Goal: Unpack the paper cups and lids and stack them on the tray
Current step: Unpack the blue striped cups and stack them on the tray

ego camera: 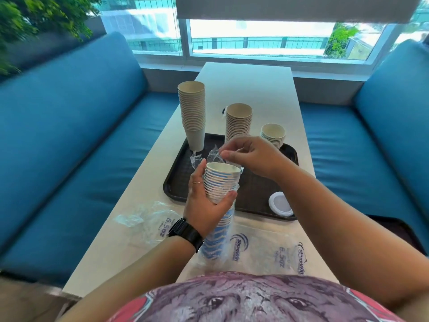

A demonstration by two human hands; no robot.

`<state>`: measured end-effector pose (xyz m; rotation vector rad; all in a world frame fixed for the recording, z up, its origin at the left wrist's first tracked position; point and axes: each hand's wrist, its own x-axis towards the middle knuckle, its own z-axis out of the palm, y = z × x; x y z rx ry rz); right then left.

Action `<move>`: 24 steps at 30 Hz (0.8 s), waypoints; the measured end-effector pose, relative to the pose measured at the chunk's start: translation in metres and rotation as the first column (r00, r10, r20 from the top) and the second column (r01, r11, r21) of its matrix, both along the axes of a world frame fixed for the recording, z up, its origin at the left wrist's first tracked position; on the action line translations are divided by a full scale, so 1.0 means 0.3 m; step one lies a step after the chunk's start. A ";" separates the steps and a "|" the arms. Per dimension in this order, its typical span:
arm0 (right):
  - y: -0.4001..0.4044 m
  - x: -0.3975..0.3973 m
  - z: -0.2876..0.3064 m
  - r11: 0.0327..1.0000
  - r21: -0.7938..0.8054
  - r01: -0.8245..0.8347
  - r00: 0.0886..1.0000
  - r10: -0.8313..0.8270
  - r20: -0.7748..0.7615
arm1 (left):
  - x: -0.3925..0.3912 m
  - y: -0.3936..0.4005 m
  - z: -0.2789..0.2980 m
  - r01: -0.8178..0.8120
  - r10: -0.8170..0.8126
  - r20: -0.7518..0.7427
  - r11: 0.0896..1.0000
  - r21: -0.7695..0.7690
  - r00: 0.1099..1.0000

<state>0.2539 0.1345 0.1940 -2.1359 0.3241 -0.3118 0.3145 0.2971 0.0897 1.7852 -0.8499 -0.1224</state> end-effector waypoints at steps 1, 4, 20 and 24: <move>0.005 0.002 0.003 0.999 -0.021 -0.044 0.998 0.043 -0.041 | -0.002 0.001 0.001 0.000 0.000 -0.001 1.000 -0.002 1.000; 0.007 0.009 -0.001 0.988 -0.073 -0.133 0.985 0.124 -0.121 | -0.008 0.004 0.004 0.002 -0.002 0.003 1.000 0.001 1.000; 0.049 -0.003 0.013 0.925 -0.341 -0.169 0.986 0.157 -0.061 | 0.010 0.006 -0.015 0.016 -0.017 -0.015 0.999 -0.041 1.000; 0.027 0.006 0.016 0.945 -0.318 -0.080 0.993 0.103 0.058 | 0.013 0.002 -0.023 0.035 -0.033 0.024 0.997 -0.072 0.999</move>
